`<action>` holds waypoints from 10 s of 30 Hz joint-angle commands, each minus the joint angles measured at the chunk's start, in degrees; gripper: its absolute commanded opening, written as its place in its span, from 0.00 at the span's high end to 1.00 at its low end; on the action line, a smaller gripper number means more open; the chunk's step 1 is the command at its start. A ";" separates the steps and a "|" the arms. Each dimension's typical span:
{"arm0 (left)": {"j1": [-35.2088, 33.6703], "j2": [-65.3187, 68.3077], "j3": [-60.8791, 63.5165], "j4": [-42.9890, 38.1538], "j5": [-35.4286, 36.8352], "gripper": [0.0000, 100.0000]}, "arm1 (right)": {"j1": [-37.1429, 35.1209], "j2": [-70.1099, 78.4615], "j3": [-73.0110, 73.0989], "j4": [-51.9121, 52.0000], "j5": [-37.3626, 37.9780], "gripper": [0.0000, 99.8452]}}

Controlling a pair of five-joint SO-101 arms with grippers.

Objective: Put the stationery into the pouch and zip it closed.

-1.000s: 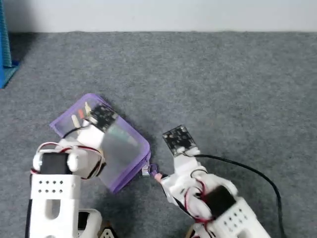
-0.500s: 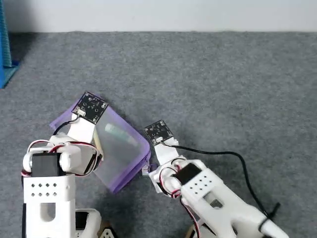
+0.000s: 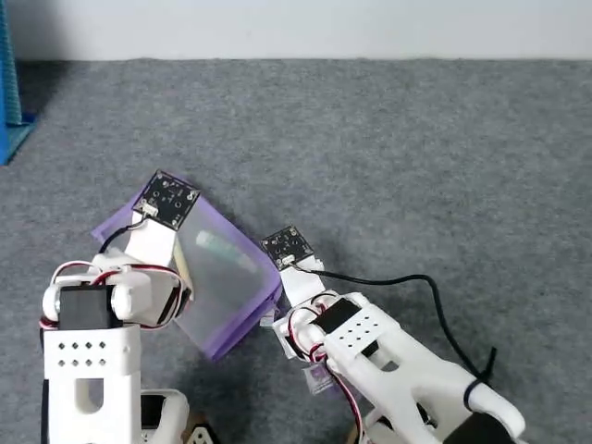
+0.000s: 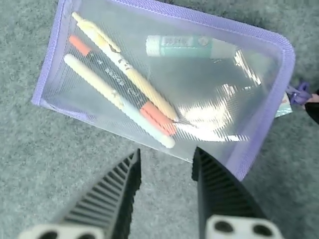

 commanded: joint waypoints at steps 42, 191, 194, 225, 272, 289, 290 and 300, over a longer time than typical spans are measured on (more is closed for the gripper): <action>0.18 -0.26 -3.56 4.48 0.88 0.78 | -4.26 -19.12 -2.02 15.78 1.32 0.84; -21.71 -19.08 -0.04 -0.79 -3.25 0.99 | 3.74 16.92 -30.59 8.31 -9.93 0.73; -21.71 -19.08 -0.04 -0.79 -3.25 0.99 | 1.80 18.42 -30.59 5.58 -9.93 0.73; -21.71 -19.52 -0.04 -0.70 -3.43 0.99 | 0.40 11.91 -33.14 16.75 -9.67 0.99; -17.76 -19.08 -10.15 -0.88 1.85 0.99 | -15.34 -38.81 -10.46 -46.20 15.65 0.99; -13.10 -19.08 -10.51 1.14 4.13 0.99 | -20.53 -38.90 7.21 -75.21 34.90 0.99; -12.31 -19.08 -10.51 1.67 4.13 0.99 | -20.53 -38.99 7.21 -76.00 35.34 0.99; -7.12 -19.08 -13.32 5.80 5.54 0.99 | -19.30 -38.81 12.22 -77.58 38.15 0.99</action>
